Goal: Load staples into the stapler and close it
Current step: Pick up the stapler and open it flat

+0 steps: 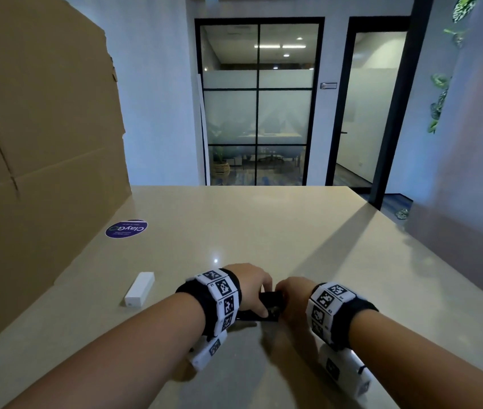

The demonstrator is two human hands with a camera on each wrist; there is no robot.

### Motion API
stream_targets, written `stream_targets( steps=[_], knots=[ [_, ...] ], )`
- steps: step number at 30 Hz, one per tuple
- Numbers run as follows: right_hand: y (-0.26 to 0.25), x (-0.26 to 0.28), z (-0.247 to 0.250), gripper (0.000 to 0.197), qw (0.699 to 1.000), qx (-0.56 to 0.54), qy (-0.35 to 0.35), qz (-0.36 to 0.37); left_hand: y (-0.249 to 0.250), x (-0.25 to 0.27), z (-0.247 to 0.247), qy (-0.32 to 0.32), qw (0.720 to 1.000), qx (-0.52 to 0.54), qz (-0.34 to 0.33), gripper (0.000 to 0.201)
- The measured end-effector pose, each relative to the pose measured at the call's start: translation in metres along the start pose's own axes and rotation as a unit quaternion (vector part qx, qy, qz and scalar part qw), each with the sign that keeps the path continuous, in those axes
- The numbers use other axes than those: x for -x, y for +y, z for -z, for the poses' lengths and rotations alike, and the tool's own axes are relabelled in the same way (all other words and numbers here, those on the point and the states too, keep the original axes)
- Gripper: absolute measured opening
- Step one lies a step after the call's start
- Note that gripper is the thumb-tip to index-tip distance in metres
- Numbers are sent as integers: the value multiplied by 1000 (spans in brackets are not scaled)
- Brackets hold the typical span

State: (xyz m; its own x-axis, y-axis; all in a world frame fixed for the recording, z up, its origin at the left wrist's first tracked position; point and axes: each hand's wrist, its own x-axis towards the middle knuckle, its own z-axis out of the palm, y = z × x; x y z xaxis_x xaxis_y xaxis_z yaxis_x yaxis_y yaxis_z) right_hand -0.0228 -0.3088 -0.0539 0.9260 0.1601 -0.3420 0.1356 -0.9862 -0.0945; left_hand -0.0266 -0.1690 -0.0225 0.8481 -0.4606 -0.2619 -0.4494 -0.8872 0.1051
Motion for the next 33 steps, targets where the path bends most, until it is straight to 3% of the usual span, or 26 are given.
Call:
stream_targets(
  steps=[7,13,19,26,33],
  knots=[
    [3,0,-2,25,1000,-11,19,-14,-1,2,-1,22,1000,6,-19,34],
    [8,1,-1,33,1000,-4,23,-3,-23,12,3,81,984,161,-9,33],
    [8,-2,-1,37,1000,0,24,10,-40,22,9,107,972,208,-3,24],
    [10,-3,-2,39,1000,-6,21,16,-63,39,17,132,970,201,30,23],
    [9,-4,-1,37,1000,0,20,24,-97,58,16,89,985,116,96,18]
  ],
)
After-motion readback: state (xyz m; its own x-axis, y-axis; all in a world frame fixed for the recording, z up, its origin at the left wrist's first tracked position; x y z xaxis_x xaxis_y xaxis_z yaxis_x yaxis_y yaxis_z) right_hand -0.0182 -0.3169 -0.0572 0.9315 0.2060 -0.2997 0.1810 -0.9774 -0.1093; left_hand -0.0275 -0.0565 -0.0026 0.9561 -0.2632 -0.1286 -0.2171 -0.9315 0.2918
